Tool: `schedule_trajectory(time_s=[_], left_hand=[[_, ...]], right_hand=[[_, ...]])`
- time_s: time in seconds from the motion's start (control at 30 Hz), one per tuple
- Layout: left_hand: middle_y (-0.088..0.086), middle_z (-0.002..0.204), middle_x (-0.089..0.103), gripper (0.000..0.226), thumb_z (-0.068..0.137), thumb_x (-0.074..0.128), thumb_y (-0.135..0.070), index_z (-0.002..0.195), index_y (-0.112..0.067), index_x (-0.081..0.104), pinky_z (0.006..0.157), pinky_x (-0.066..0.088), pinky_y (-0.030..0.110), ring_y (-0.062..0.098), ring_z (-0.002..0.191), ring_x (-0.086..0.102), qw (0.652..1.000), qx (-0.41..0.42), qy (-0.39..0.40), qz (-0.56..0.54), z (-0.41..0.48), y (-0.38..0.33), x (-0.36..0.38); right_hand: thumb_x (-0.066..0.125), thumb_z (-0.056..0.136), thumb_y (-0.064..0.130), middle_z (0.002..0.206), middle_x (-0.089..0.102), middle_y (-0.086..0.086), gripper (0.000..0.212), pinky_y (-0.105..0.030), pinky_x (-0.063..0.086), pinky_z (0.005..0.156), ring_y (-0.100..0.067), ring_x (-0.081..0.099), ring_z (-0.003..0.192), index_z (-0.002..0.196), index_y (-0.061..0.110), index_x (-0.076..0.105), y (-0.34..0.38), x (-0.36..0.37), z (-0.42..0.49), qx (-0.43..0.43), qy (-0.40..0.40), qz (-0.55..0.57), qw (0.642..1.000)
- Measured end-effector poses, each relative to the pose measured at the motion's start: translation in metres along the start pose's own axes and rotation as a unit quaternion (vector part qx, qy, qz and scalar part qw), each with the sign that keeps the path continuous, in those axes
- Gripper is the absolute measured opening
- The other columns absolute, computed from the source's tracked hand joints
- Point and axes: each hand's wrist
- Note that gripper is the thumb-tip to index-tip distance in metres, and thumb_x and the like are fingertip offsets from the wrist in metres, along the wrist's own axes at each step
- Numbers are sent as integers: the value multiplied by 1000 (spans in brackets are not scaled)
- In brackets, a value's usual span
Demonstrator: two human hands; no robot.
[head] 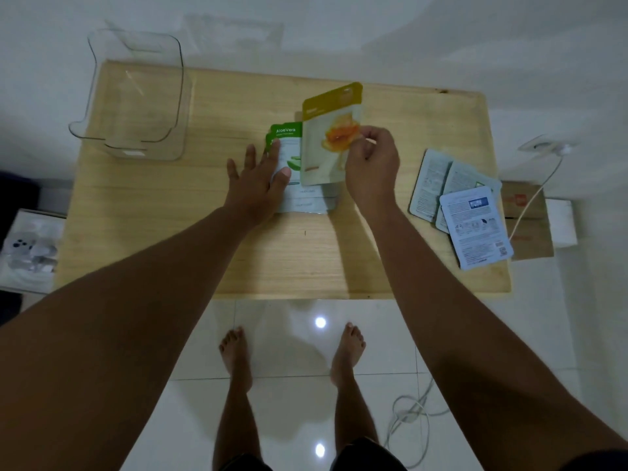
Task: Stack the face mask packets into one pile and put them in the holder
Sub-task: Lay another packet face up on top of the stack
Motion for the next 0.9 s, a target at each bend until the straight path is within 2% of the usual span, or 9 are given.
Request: schedule_trajectory(time_s=[0.07, 0.13, 0.2, 0.23, 0.3, 0.4, 0.6, 0.73, 0.9], left_hand=[[1, 166, 15, 68, 99, 19, -54, 158, -23, 7, 118, -11, 59, 29, 154, -2, 1000, 0, 0, 4, 0, 0, 0], [-1, 166, 14, 69, 99, 20, -55, 158, -23, 6, 118, -9, 60, 30, 154, -1, 1000, 0, -2, 11, 0, 1, 0], [0, 166, 13, 73, 97, 22, -57, 158, -23, 1, 118, -8, 61, 32, 154, 1, 1000, -2, -3, 21, 0, 0, 0], [1, 166, 12, 75, 96, 24, -57, 158, -23, -3, 117, -7, 62, 33, 154, 1, 1000, -2, -3, 24, 0, -1, 0], [1, 167, 12, 78, 96, 26, -56, 156, -24, -10, 116, -7, 63, 34, 153, 1, 1000, 0, 0, 31, 0, -2, 0], [-1, 166, 14, 75, 97, 26, -55, 156, -27, -10, 116, -6, 65, 36, 153, -1, 998, 10, 15, 64, 0, -1, 0], [2, 166, 14, 72, 97, 25, -58, 156, -32, -7, 116, -6, 66, 36, 153, -3, 997, 10, 16, 76, 0, 1, 2], [4, 165, 18, 75, 94, 24, -60, 157, -31, -3, 115, -2, 66, 36, 153, 2, 996, 7, 9, 88, 3, 1, 3], [4, 165, 18, 74, 95, 28, -58, 157, -30, -1, 116, -3, 65, 36, 153, 1, 996, 2, 20, 82, 4, 2, 0]], right_hand=[[47, 95, 7, 71, 61, 13, 19, -8, 39, 51, 4, 54, 54, 109, 5, 61, -5, 5, -6, 3, 5, -20, 1000], [47, 95, 7, 79, 70, 2, 25, -16, 45, 60, -4, 62, 64, 117, 5, 60, -8, 9, -13, -35, 30, -72, 996], [48, 95, 7, 108, 71, -13, 36, -27, 50, 82, -23, 68, 95, 131, 7, 53, -14, 13, -19, -88, 90, -138, 982], [47, 97, 9, 130, 62, -17, 42, -31, 46, 97, -29, 60, 118, 139, 7, 46, -20, 16, -21, -106, 134, -175, 970], [41, 102, 14, 160, 24, -20, 49, -45, 21, 120, -35, 20, 149, 149, 7, 30, -30, 24, -23, -134, 229, -259, 929], [40, 101, 12, 163, 3, -21, 55, -57, 6, 123, -40, -2, 151, 152, 2, 21, -42, 32, -21, -180, 289, -348, 873], [44, 98, 12, 163, 8, -21, 57, -58, 12, 122, -39, 2, 151, 151, 2, 24, -45, 31, -21, -166, 307, -323, 880], [38, 100, 26, 161, 13, -24, 59, -56, 12, 121, -44, 9, 149, 150, 1, 22, -40, 6, -4, -140, 238, -372, 886], [43, 99, 41, 160, 13, -28, 71, -58, 12, 121, -46, 11, 148, 148, -5, 20, -57, -56, 36, -7, 119, -546, 829]])
Point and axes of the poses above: each hand's wrist, its own z-axis towards the middle knuckle, its own x-axis out of the palm, y = z × x
